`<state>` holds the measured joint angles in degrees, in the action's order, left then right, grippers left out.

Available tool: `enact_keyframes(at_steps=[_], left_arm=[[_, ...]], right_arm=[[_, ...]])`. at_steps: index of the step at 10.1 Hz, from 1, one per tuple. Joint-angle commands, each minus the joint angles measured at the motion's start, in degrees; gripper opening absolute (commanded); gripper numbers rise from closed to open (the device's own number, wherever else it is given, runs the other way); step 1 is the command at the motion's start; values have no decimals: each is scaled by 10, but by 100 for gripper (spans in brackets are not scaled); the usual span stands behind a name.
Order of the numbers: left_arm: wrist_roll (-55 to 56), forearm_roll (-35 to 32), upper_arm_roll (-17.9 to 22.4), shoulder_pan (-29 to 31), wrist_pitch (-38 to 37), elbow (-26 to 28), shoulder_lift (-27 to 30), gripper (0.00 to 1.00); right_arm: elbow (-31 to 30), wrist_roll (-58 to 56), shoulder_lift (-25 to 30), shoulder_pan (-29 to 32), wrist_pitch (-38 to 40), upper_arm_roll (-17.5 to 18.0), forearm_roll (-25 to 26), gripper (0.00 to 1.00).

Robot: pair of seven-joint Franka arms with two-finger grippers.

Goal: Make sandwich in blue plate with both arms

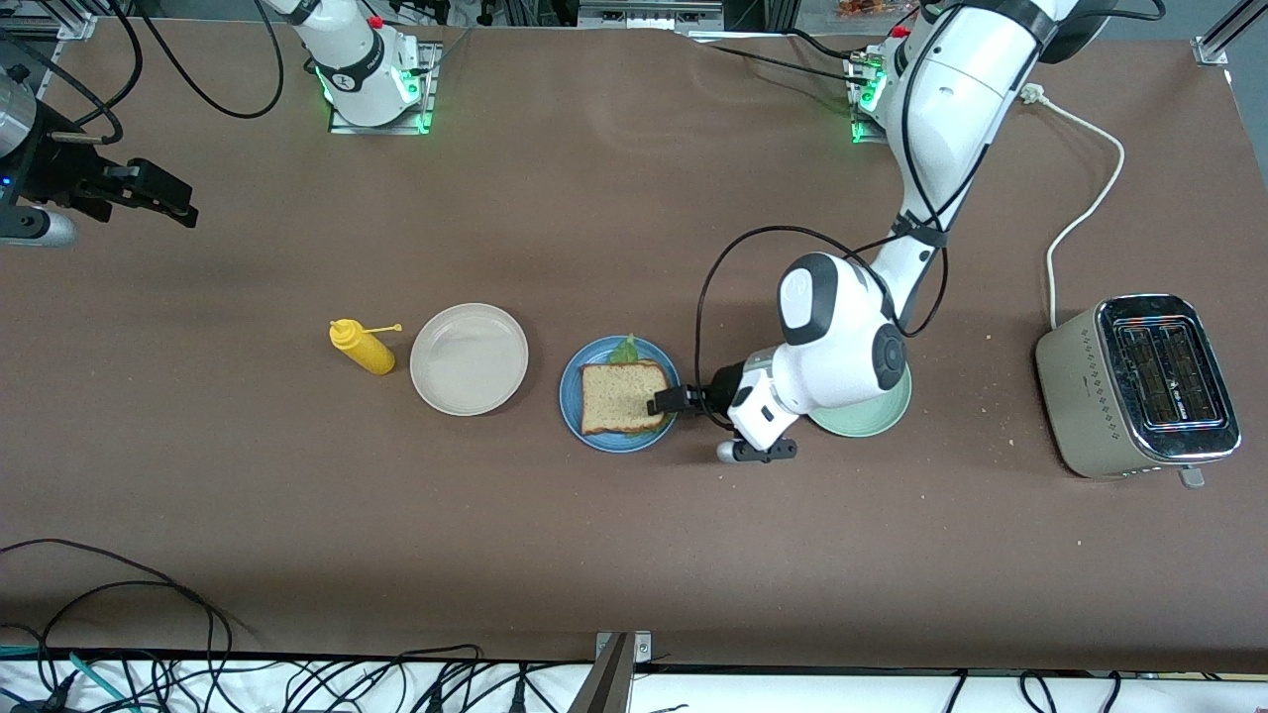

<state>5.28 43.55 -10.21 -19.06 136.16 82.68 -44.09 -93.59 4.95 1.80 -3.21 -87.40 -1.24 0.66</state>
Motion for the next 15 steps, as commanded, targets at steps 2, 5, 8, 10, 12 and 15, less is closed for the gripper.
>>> enact_keyframes(at_steps=[2, 5, 8, 10, 12, 15], left_arm=[[-6, -11, 4, 115, -9, 126, 199, 100], [-5, -65, 7, 185, -54, 201, 330, 100], [4, -307, 9, 219, -245, 190, 442, 100], [12, -382, 24, 225, -401, 129, 472, 100], [14, -446, 29, 221, -515, 66, 473, 100], [16, -469, 72, 220, -587, 56, 481, 100]], right_arm=[[9, 9, -2, 0, 7, 3, 3, 100], [9, 9, -1, 0, 7, 4, 3, 100], [9, 9, -1, 0, 8, 3, 0, 100], [9, 9, -2, 0, 8, 2, -1, 100], [9, 8, -1, 0, 8, 2, -1, 100], [8, 9, -1, 0, 8, 2, -1, 100]])
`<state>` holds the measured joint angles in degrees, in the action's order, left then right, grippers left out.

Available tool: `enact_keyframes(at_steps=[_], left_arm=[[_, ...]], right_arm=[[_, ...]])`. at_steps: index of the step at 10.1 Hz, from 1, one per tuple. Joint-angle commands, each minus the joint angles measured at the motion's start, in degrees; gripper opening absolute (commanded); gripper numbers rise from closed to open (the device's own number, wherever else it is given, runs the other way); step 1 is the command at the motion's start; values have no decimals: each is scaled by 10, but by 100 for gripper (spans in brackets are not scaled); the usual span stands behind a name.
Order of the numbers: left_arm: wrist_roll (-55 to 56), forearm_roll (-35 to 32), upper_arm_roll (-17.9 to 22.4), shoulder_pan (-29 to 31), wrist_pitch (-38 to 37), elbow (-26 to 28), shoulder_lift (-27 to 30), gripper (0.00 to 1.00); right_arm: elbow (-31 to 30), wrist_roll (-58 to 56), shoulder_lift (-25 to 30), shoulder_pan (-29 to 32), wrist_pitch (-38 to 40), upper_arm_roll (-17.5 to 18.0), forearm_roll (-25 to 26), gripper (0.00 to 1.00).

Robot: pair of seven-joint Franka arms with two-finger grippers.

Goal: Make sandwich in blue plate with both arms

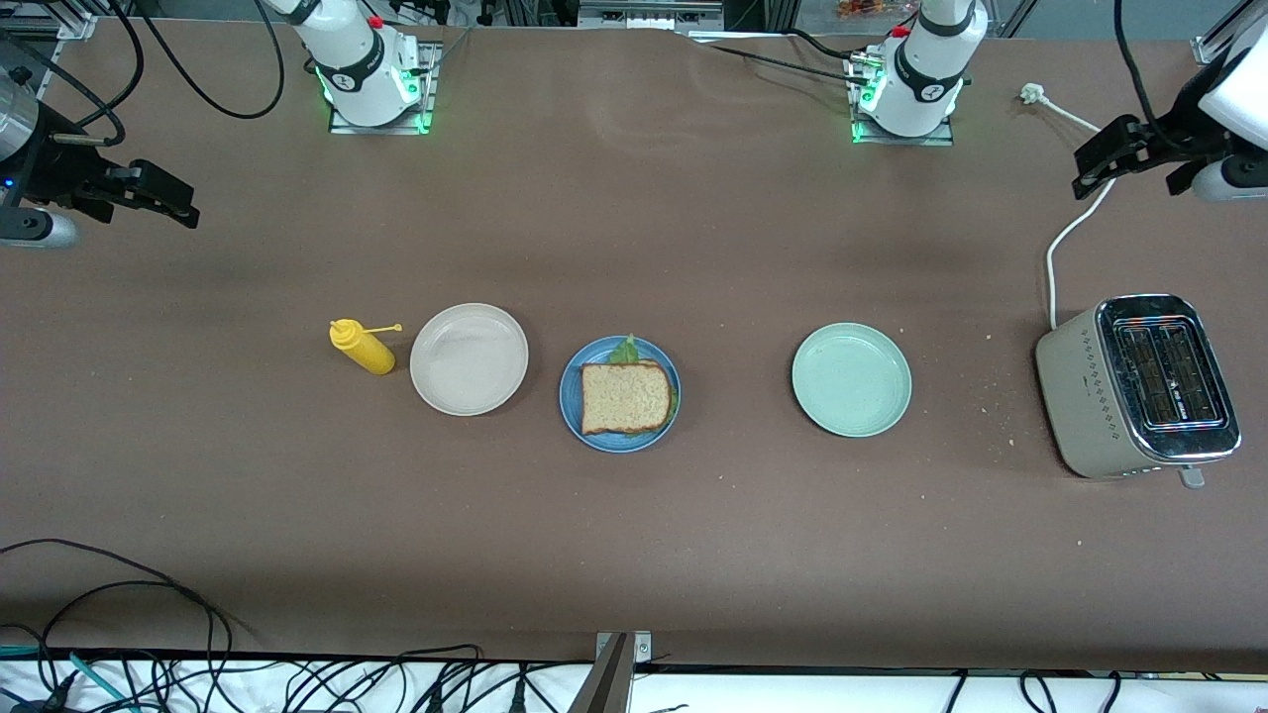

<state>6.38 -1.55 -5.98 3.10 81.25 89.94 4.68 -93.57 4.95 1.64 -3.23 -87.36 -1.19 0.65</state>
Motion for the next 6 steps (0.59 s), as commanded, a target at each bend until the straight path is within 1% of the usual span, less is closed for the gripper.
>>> enact_keyframes(at_steps=[1, 2, 5, 6], left_arm=[[5, -18, 33, 0, -40, -17, -1, 100], [5, -18, 27, 1, -41, -17, -1, 100], [5, -11, 25, 2, -40, -20, -1, 100], [4, -11, 23, 2, -41, -29, -1, 100]], right_arm=[[8, 9, 0, 1, 8, 1, -1, 100], [8, 9, -1, 1, 8, 1, -1, 100], [8, 9, 0, 1, 8, 1, -1, 100], [8, 9, 0, 1, 8, 1, -1, 100]])
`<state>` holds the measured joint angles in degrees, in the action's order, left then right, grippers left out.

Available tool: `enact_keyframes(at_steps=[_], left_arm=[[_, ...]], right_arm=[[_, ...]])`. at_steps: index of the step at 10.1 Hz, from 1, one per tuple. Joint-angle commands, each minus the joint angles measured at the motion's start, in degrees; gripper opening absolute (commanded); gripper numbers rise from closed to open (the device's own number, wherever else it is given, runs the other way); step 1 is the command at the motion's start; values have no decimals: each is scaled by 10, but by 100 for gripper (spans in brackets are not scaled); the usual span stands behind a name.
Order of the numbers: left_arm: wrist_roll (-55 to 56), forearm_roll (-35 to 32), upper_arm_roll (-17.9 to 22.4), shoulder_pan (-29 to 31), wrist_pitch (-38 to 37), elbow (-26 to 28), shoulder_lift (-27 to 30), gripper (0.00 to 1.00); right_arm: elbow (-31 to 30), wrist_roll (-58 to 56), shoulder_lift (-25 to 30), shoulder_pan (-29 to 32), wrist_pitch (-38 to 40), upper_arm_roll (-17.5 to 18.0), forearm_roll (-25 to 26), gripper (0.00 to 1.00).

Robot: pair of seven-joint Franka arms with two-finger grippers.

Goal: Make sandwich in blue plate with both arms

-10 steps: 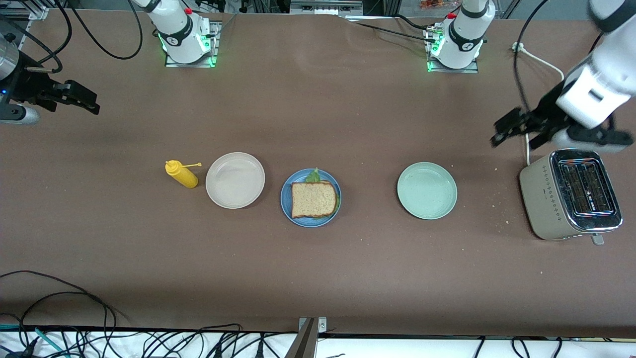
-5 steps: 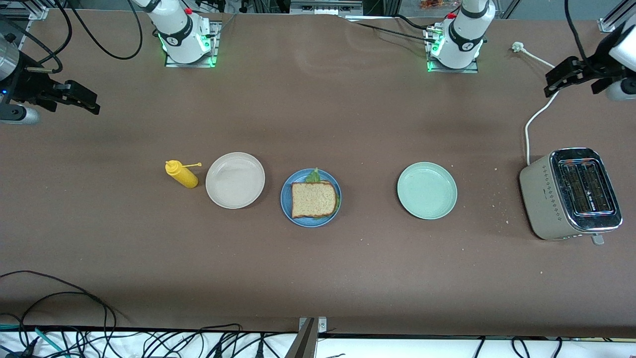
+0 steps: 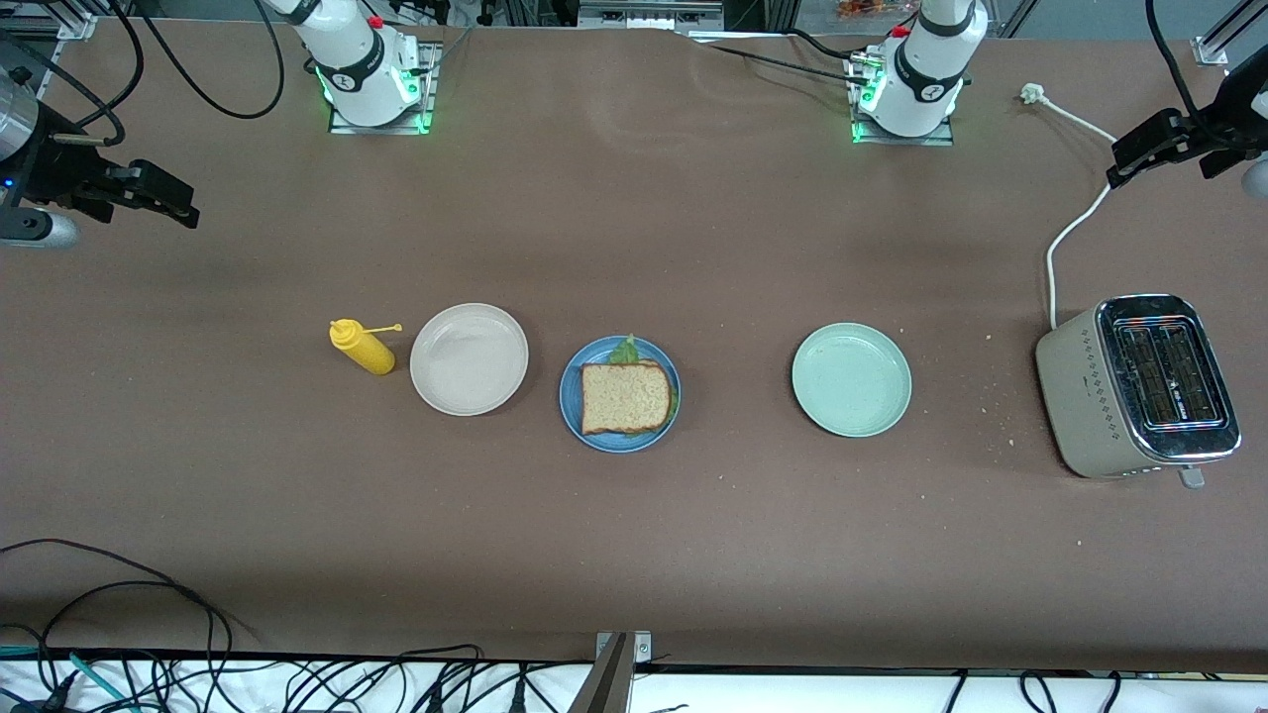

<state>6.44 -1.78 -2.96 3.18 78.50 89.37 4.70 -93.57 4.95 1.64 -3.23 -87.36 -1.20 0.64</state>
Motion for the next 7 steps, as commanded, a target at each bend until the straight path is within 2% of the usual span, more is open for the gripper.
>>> enact_keyframes(at_steps=[1, 7], left_arm=[[4, -9, -8, 1, -13, -25, -2, 100], [5, 28, -9, -1, -26, -40, -2, 100]], right_arm=[[8, 9, 0, 1, 8, 1, -1, 100], [8, 10, 0, 1, 8, 3, -5, 100]])
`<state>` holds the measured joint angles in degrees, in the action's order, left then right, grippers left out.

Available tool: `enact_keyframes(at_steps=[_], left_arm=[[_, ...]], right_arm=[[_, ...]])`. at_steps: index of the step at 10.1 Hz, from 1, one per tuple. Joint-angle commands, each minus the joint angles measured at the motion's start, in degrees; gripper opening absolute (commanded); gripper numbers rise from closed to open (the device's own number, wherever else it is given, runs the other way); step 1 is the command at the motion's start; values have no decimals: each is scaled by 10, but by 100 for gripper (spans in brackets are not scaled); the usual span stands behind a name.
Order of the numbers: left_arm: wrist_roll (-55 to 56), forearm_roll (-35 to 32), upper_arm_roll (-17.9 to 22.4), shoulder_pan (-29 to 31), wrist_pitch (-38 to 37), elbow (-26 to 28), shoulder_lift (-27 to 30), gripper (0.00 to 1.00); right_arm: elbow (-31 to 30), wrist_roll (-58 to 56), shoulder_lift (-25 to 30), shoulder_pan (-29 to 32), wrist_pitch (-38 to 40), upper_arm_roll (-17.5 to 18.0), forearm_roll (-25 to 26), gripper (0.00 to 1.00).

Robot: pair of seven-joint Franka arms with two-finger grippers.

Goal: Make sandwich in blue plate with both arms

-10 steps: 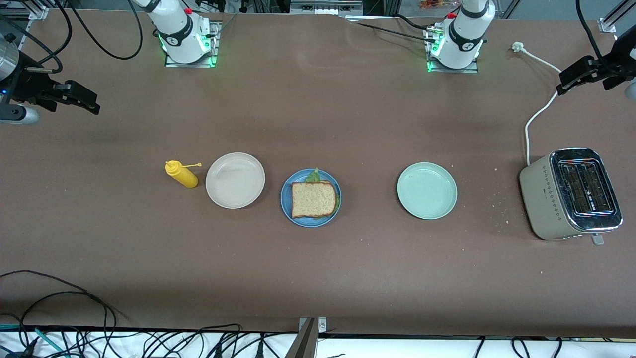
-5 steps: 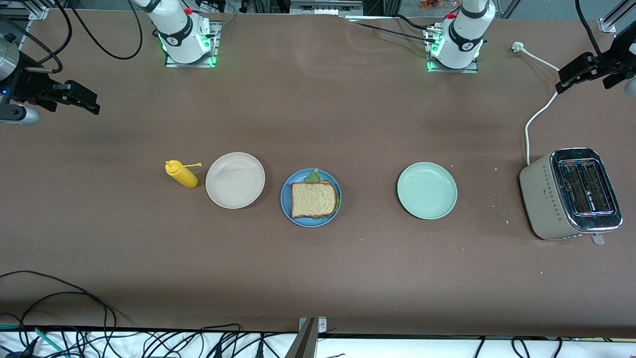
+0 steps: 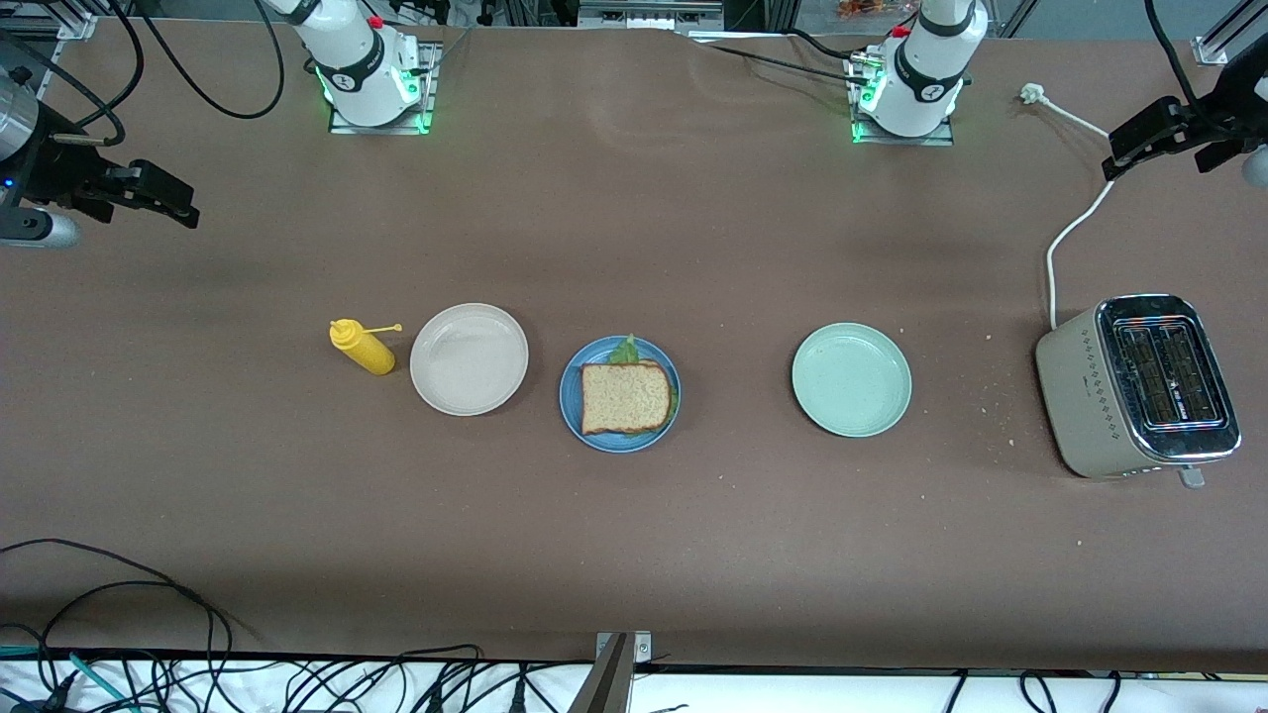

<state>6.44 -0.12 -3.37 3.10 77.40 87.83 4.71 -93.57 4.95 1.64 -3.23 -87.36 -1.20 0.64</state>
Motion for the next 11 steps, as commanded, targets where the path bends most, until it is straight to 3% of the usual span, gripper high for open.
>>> enact_keyframes(at_steps=[1, 3, 11], left_arm=[[4, 11, -4, 1, -15, -26, -1, 100], [4, 43, 1, 5, -21, -26, -1, 100], [4, 39, -6, -1, -32, -26, -8, 100]], right_arm=[[8, 10, 0, 1, 8, 3, -5, 100], [8, 10, 0, 1, 8, 3, -5, 100], [8, 10, 0, 1, 8, 3, -5, 100]])
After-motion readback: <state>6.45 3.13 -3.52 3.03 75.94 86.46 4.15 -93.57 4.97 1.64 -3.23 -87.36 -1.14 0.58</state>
